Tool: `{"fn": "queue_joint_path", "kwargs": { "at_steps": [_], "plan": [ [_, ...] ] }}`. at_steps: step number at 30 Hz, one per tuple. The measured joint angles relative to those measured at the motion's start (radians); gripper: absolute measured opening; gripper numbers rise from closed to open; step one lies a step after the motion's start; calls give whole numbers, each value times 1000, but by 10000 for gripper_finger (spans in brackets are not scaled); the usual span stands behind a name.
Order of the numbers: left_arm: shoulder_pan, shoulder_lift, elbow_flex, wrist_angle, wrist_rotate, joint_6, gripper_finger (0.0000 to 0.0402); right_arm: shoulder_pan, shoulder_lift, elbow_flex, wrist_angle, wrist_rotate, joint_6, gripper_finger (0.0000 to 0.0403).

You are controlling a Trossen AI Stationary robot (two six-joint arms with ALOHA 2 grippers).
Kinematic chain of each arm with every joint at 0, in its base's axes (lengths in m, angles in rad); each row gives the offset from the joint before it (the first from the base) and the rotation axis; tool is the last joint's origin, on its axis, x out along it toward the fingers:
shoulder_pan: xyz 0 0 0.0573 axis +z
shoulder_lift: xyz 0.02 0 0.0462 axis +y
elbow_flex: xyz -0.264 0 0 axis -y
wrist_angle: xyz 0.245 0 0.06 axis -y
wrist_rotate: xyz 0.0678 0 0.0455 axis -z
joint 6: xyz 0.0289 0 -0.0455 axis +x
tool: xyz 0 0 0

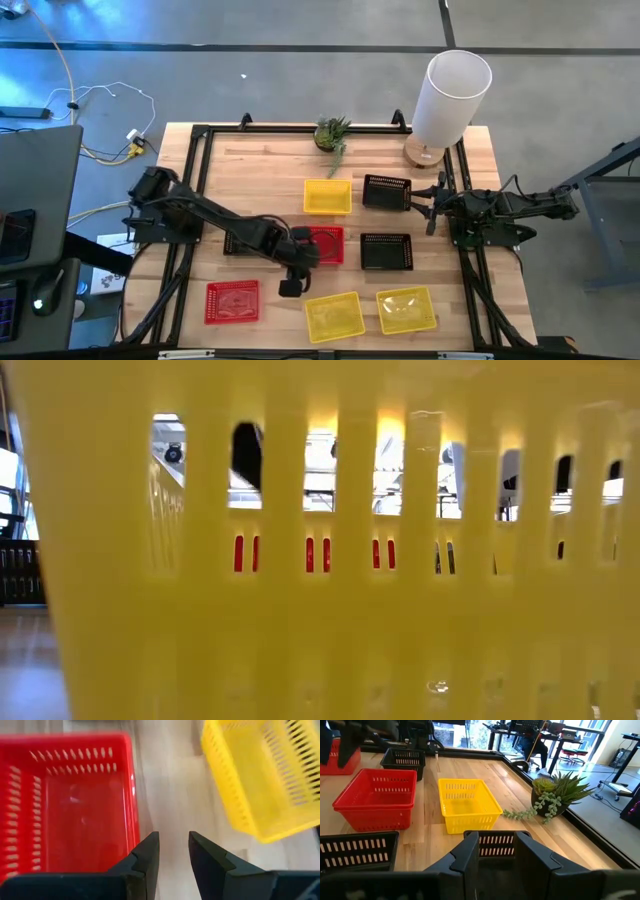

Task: Stack baskets by color
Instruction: Stack the bottom right black bin on the top black bin

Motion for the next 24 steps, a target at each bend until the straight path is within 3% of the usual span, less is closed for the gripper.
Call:
{"fn": "queue_joint_path", "kwargs": {
  "at_steps": [7, 14, 20, 24],
  "plan": [
    [-4, -105, 0, -135, -94, 43, 94, 0, 8, 0, -1, 0, 0, 110],
    [-9, -212, -15, -309, -105, 22, 94, 0, 9, 0, -1, 5, 0, 110],
    [-34, -326, -118, -284, -109, -49, 89, 0, 7, 0, -1, 5, 0, 110],
    [-64, -412, -195, -265, -168, -134, 85, 0, 11, 0, -1, 5, 0, 110]
  ]
}}
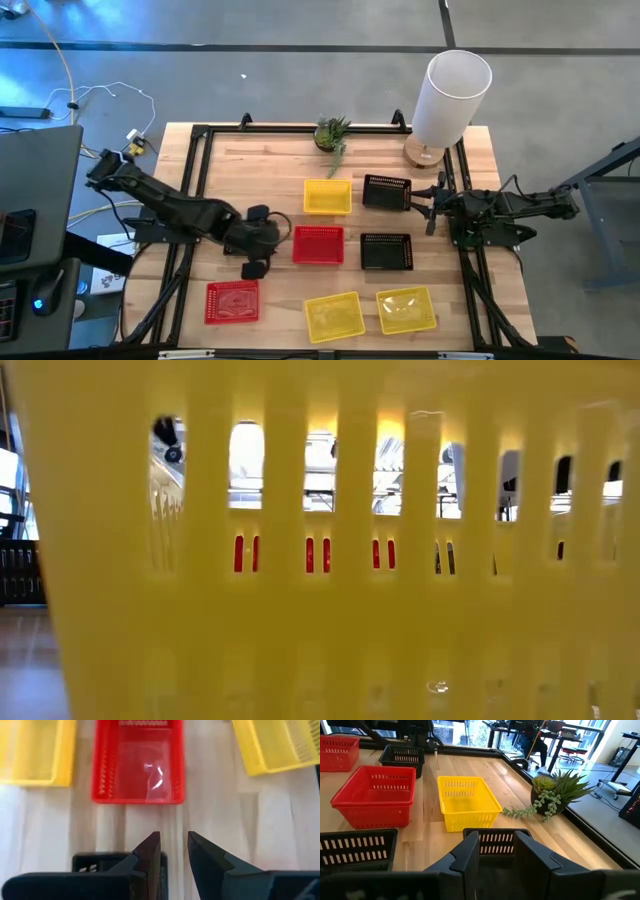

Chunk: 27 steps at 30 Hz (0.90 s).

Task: Stack baskets by color
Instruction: Stack the bottom right black bin on the top black bin

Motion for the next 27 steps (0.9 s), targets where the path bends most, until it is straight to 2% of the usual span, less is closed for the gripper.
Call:
{"fn": "queue_joint_path", "kwargs": {
  "at_steps": [8, 15, 18, 22, 27],
  "plan": [
    [-52, -101, -69, 5, -69, -114, 83, 0, 10, 0, 0, -1, 0, 110],
    [-102, -129, -69, -52, -62, -131, 83, 0, 17, 0, 0, -6, 16, 110],
    [-119, -133, -68, -60, -62, -135, 81, 0, 21, 0, 13, -40, 157, 110],
    [-123, -140, -68, -75, -58, -119, 81, 0, 24, 0, 38, -37, 404, 110],
    [-108, -143, -68, -75, -57, -73, 80, 0, 25, 0, 53, -53, 512, 110]
  ]
}}
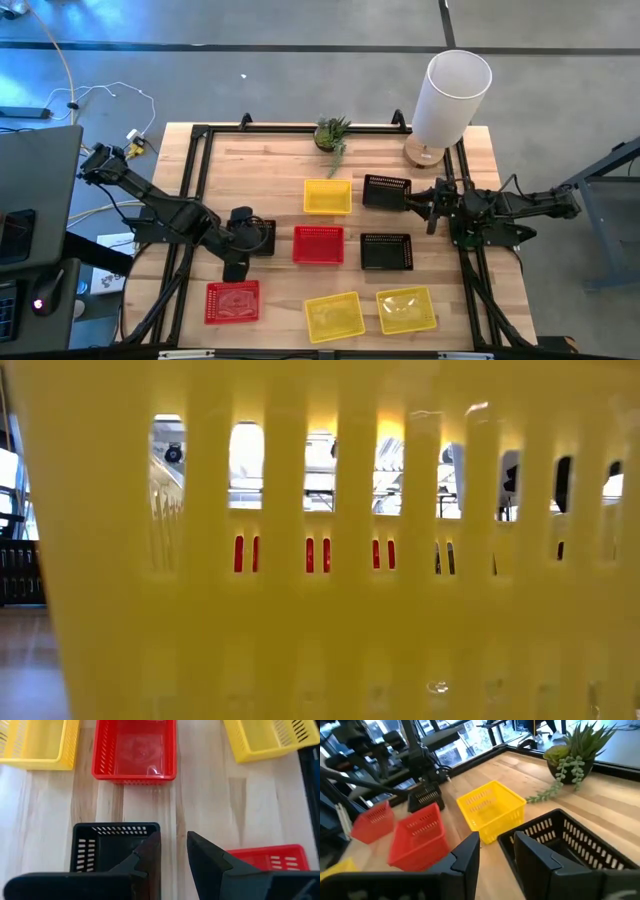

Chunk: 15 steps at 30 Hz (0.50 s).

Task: Stack baskets by color
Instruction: Stack the bottom right black bin on the top black bin

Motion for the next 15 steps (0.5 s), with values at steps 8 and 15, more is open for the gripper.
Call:
{"fn": "queue_joint_path", "kwargs": {
  "at_steps": [8, 15],
  "plan": [
    [15, 1, 0, 0, -3, 13, 83, 0, 0, 0, 136, -81, 41, 110],
    [16, 1, 0, 0, -9, 13, 81, 0, 1, 0, 275, -148, 39, 110]
  ]
}}
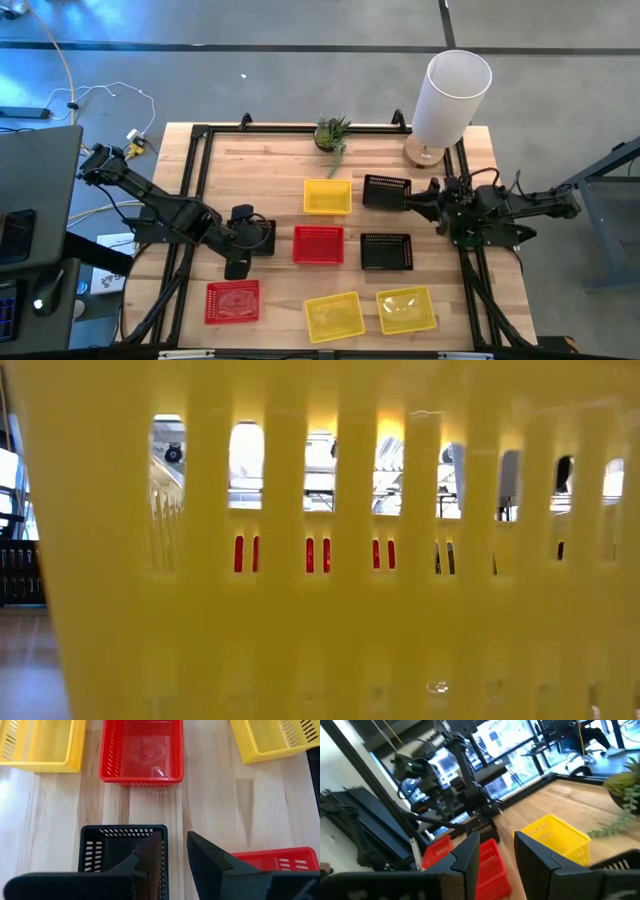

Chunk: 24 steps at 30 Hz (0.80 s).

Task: Stack baskets by color
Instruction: Stack the bottom right black bin on the top black bin

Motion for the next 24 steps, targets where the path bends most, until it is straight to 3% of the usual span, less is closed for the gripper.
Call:
{"fn": "queue_joint_path", "kwargs": {
  "at_steps": [8, 17, 24],
  "plan": [
    [0, 0, 0, 0, -1, -26, 82, 0, 131, 108, -66, 0, -10, 110],
    [0, 1, 0, 5, -1, -28, 83, 0, 443, 312, -283, -1, -9, 110],
    [0, 1, 0, 16, -1, -57, 83, 0, 677, 450, -346, -32, -68, 110]
  ]
}}
